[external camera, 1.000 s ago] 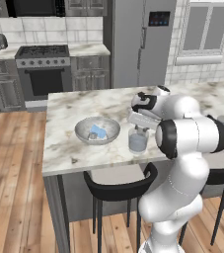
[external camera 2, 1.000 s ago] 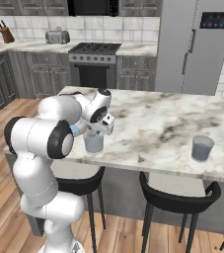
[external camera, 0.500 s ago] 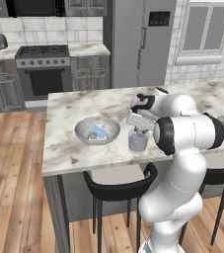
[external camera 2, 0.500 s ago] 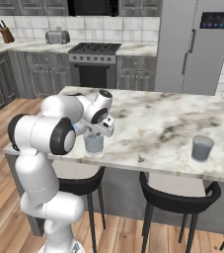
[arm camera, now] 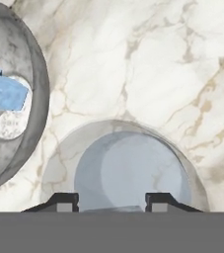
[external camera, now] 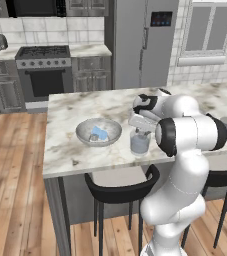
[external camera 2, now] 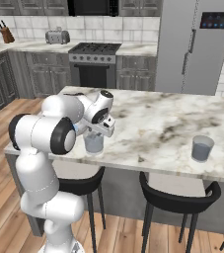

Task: There are four ice cubes in the ice bowl. Place two ice cubes in each glass of water.

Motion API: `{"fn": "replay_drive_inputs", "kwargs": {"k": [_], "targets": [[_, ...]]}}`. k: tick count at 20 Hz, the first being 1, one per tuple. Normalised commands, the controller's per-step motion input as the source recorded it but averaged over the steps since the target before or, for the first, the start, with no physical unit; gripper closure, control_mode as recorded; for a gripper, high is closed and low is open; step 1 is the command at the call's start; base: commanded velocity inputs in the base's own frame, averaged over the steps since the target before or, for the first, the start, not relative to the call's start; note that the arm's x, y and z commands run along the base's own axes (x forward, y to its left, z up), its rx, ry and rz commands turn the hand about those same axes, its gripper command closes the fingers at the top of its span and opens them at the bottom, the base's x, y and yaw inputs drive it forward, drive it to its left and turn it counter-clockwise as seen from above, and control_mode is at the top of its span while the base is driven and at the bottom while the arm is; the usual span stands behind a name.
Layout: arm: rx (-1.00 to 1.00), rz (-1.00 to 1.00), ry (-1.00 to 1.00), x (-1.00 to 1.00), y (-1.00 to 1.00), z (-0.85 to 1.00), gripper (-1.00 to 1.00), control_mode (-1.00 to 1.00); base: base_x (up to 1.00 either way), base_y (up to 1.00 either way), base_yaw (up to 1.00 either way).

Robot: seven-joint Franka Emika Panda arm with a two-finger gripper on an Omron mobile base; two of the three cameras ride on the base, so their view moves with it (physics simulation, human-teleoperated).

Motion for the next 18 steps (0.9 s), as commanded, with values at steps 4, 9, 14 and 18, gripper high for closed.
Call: {"fn": "replay_drive_inputs", "kwargs": {"k": [4,9,14,18], "targets": [[0.01,0.00,0.00,0.00,-0.02,0.00,-1.00,-1.00,0.00,0.00,0.00],[0.00,0.00,0.00,0.00,-0.01,0.00,-1.00,-1.00,0.00,0.00,0.00],[0.00,0.00,0.00,0.00,0.00,0.05,-1.00,-1.00,0.00,0.00,0.00],[0.00,0.00,0.00,0.01,0.03,0.06,-1.00,-1.00,0.00,0.00,0.00]]}}
